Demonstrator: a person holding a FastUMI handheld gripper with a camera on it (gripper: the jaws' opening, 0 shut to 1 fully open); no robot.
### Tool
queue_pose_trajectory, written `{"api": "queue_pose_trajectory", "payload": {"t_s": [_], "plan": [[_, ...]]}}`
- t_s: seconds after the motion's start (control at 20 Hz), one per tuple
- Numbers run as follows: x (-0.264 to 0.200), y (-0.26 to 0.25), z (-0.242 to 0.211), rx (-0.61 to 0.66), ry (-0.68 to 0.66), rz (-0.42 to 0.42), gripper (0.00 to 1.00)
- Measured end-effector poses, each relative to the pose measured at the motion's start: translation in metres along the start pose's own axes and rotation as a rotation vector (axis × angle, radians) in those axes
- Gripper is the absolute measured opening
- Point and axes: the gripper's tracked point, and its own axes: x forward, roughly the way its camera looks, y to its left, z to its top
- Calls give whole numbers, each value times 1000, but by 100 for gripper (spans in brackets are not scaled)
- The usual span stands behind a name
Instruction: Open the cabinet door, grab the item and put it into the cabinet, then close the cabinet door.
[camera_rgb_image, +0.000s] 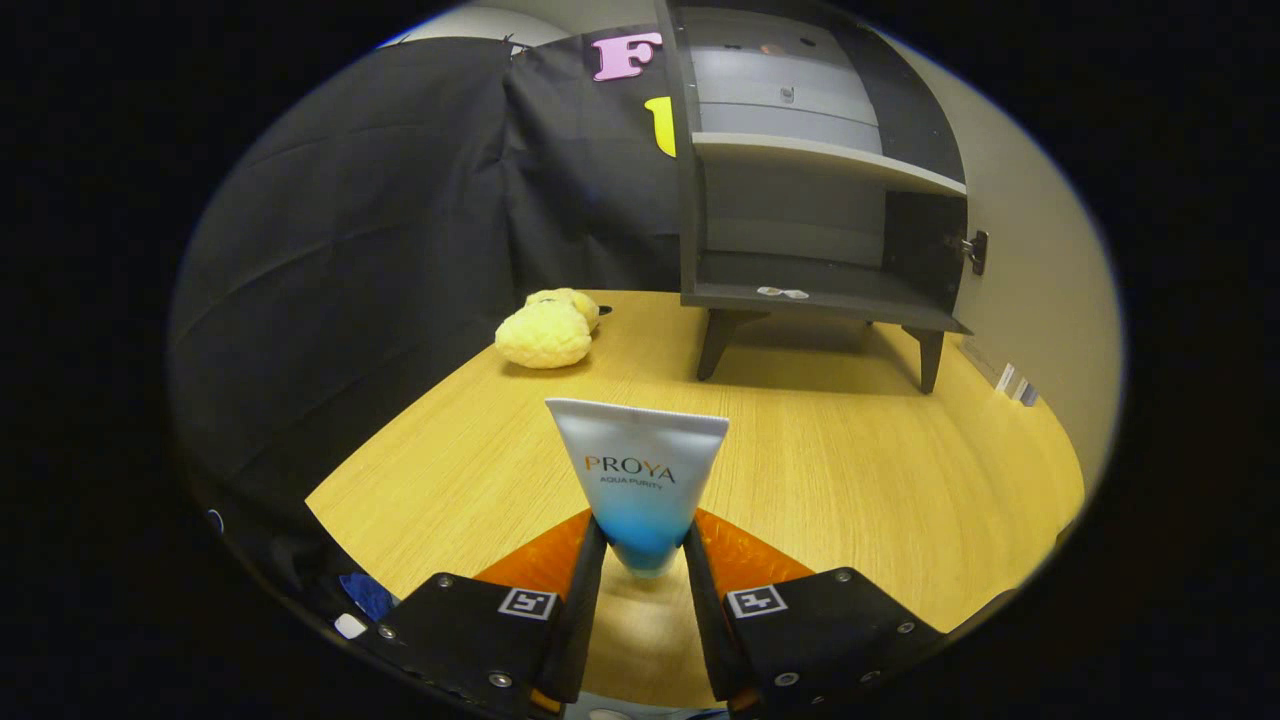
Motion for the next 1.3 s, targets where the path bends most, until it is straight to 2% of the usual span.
{"api": "queue_pose_trajectory", "payload": {"t_s": [0.55, 1.3], "plan": [[-3, -54, 85, -16, 14, -2, 47], [-9, -107, 271, -21, -105, 32, 47]]}}
